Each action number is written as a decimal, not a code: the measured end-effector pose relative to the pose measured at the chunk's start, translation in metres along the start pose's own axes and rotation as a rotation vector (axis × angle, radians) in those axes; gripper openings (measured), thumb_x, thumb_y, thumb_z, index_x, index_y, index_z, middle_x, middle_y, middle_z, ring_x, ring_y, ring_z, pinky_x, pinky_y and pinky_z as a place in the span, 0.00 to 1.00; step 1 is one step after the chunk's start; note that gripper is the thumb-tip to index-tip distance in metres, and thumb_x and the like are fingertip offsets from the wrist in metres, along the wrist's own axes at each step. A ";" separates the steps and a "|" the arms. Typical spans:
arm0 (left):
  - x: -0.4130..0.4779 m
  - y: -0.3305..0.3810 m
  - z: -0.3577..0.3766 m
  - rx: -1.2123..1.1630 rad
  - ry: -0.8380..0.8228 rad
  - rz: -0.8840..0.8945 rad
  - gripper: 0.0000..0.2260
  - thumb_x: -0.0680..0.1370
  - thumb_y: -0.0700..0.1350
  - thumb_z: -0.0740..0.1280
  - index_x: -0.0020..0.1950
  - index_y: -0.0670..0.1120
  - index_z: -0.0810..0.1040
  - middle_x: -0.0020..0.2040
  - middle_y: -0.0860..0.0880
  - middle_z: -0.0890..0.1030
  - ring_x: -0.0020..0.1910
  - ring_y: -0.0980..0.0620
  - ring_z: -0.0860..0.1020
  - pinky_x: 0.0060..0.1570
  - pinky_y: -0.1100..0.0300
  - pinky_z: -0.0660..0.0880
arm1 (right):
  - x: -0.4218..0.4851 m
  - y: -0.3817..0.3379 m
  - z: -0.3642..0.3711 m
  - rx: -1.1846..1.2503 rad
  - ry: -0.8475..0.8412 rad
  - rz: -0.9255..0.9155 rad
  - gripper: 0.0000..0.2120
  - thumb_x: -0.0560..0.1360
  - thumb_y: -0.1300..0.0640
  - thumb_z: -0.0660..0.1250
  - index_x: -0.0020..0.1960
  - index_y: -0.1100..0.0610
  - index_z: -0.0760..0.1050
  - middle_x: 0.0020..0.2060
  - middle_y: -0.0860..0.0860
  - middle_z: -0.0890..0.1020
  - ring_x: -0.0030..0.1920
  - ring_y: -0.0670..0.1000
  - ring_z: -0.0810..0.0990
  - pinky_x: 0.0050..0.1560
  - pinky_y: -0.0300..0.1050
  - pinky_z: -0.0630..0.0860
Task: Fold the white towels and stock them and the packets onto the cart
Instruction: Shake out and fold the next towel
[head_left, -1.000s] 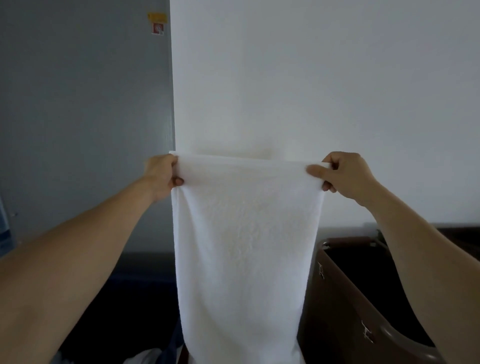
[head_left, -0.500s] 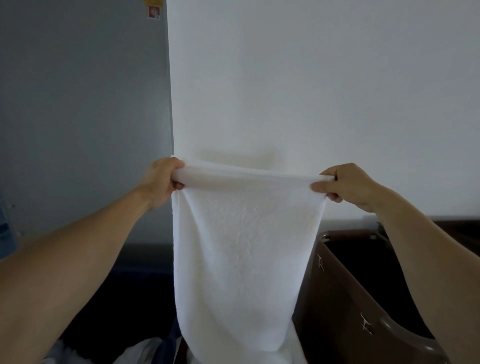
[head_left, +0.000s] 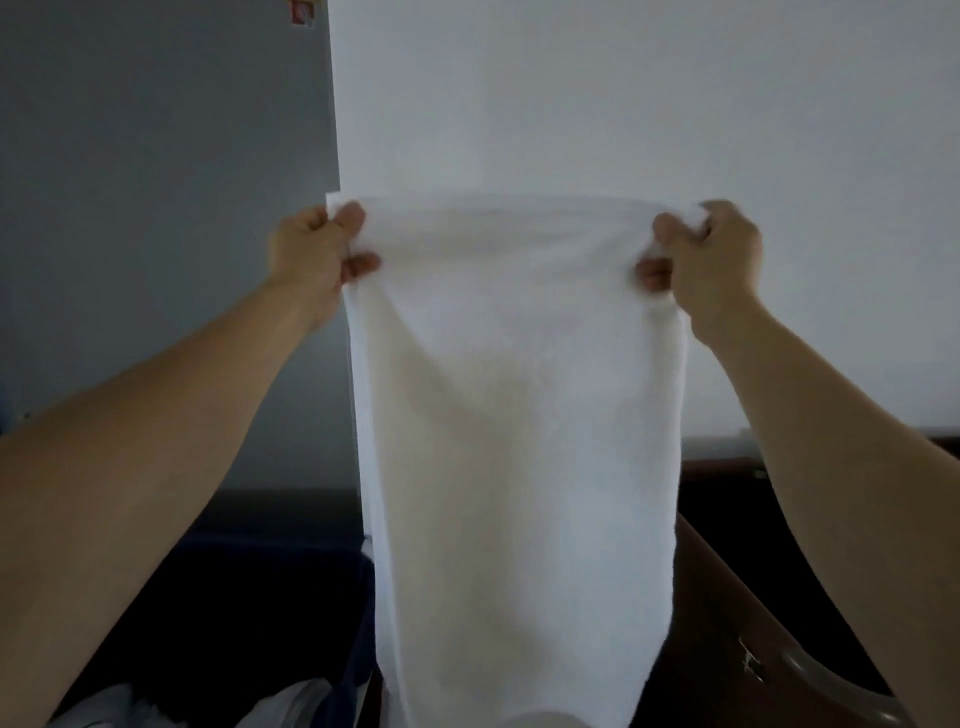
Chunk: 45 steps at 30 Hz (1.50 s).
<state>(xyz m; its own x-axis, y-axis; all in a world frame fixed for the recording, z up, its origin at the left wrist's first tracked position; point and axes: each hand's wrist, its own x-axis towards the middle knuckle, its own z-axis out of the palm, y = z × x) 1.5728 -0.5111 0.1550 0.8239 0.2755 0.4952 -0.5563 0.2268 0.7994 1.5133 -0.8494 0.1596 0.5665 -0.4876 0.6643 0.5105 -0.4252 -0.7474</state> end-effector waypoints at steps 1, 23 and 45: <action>0.000 -0.004 -0.001 0.042 0.014 -0.035 0.05 0.79 0.40 0.69 0.43 0.43 0.78 0.41 0.50 0.79 0.37 0.52 0.80 0.31 0.60 0.81 | -0.002 0.004 0.002 -0.031 -0.019 0.019 0.09 0.74 0.53 0.71 0.52 0.55 0.77 0.36 0.49 0.82 0.35 0.55 0.84 0.42 0.57 0.84; 0.047 -0.048 0.013 0.166 -0.017 -0.164 0.06 0.80 0.40 0.68 0.44 0.41 0.76 0.47 0.47 0.77 0.42 0.50 0.80 0.29 0.60 0.80 | 0.021 0.033 0.028 0.009 -0.085 0.176 0.06 0.77 0.57 0.70 0.52 0.57 0.77 0.36 0.51 0.82 0.34 0.54 0.85 0.46 0.56 0.84; -0.030 0.044 0.025 0.115 0.120 0.026 0.07 0.80 0.39 0.67 0.42 0.43 0.74 0.42 0.49 0.77 0.38 0.53 0.80 0.35 0.56 0.82 | -0.003 -0.020 -0.034 0.078 -0.051 -0.060 0.03 0.77 0.52 0.71 0.48 0.50 0.77 0.38 0.55 0.85 0.31 0.47 0.84 0.42 0.44 0.83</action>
<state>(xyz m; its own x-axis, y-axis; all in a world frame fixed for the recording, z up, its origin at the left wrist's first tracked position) 1.5262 -0.5326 0.1832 0.7867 0.3911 0.4777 -0.5558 0.1118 0.8238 1.4796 -0.8651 0.1726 0.5644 -0.4229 0.7089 0.5920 -0.3912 -0.7047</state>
